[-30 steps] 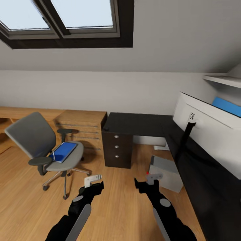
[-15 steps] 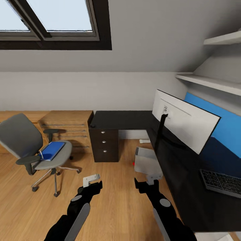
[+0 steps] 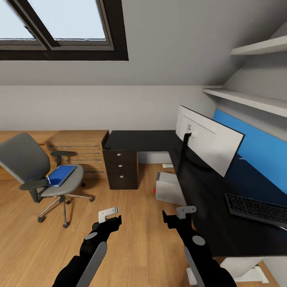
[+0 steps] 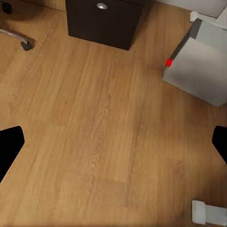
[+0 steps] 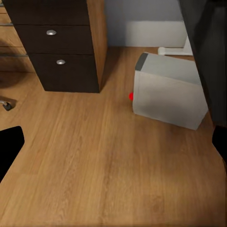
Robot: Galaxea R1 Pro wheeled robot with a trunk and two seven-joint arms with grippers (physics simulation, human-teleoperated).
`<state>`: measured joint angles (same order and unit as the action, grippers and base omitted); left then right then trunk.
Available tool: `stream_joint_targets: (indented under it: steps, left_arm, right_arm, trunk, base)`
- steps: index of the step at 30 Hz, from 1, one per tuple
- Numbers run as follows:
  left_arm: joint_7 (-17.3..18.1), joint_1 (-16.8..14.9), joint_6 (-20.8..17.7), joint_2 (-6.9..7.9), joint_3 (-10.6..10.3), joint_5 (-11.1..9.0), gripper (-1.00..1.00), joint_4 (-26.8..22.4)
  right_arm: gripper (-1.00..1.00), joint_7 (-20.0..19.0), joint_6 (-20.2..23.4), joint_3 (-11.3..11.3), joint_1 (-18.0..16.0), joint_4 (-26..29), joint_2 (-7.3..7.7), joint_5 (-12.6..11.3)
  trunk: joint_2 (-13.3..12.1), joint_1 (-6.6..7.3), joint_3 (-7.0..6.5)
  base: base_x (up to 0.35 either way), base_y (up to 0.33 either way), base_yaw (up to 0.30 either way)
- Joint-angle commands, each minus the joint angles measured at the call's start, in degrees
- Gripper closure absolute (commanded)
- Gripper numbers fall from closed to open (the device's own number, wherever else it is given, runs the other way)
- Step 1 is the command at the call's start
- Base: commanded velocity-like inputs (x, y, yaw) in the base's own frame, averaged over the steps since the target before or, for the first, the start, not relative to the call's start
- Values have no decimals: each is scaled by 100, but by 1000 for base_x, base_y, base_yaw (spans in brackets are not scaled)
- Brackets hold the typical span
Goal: In the bedroom, organize the workspace by keeping the computer under the desk, ensuring the monitor is on the desk, placing the keyboard on the desk next to the monitor, placing the mouse on the desk next to the keyboard, moving the folder from the swivel chair onto the desk next to the mouse, stacking the notebook on top of the folder with the pen on top of the notebook, and positioning the swivel chair next to the desk.
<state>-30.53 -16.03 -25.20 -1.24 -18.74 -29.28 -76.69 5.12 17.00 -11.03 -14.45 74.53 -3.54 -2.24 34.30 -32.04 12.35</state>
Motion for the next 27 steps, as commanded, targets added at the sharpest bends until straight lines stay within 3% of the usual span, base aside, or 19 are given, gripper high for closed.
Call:
stream_joint_targets:
  steps: [1, 15, 27]
  left_arm:
    - [-51, -5, -12, 1, -8, -52, -100, -8]
    - [-50, -5, -12, 1, -7, -43, -100, -4]
    - [-50, -5, -12, 1, -7, -41, -100, -4]
  right_arm:
    - [-100, 40, 31, -10, -4, 8, 2, -23]
    - [-100, 57, 24, 72, -4, 132, 2, -22]
    - [-100, 45, 28, 290, -4, 136, 2, -22]
  trunk:
    - [9, -3, 10]
    - [9, -3, 10]
    - [9, -3, 10]
  base:
    - [71, -142, 0]
    - [141, -283, 0]
    - [151, -306, 0]
